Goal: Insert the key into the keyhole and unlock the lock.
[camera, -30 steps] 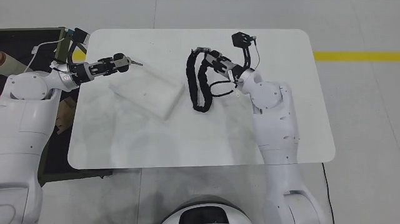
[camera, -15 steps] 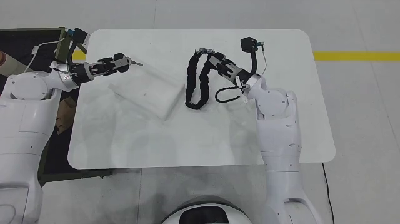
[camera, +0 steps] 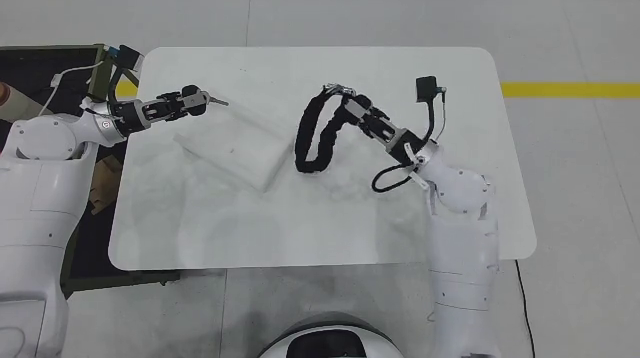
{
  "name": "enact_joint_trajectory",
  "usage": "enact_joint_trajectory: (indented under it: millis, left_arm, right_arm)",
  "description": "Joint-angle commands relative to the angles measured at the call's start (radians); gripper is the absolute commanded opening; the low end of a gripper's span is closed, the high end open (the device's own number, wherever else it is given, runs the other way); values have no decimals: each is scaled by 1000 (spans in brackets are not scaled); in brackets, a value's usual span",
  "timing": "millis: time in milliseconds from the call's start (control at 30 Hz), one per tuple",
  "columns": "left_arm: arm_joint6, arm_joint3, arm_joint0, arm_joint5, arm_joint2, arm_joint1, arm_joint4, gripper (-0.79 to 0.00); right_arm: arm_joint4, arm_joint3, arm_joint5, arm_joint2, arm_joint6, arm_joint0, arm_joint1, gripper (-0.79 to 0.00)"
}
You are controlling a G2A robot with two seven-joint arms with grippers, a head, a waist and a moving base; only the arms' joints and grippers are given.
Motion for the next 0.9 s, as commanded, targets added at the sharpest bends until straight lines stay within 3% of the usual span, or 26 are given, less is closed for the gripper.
enact_joint_trajectory:
  millis: [0,167,433,467,533,667,767,867]
  left_arm:
    - [0,0,0,0,0,0,0,-785]
    - [0,0,0,0,0,0,0,-785]
    - [0,0,0,0,0,0,0,-785]
    - [0,0,0,0,0,0,0,-785]
    - [47,-79,84,23,-22,-1,-119,-785]
    - [85,-215,188,16,-57,-6,-281,-785]
    - [101,-278,231,21,-42,-16,-340,-785]
    - [65,-296,234,26,-37,-16,-296,-785]
  right_arm:
    - [284,-14,50,33,97,3,13,-785]
    - [474,26,131,25,221,24,43,-785]
    - [478,31,133,24,217,28,47,-785]
    - [468,20,127,24,212,9,48,-785]
    - [340,-82,57,-18,154,-73,54,-785]
    - [228,-96,25,-147,73,-102,58,-785]
    - [163,-82,5,-202,18,-93,61,-785]
    - [128,-80,-3,-227,-2,-83,66,-785]
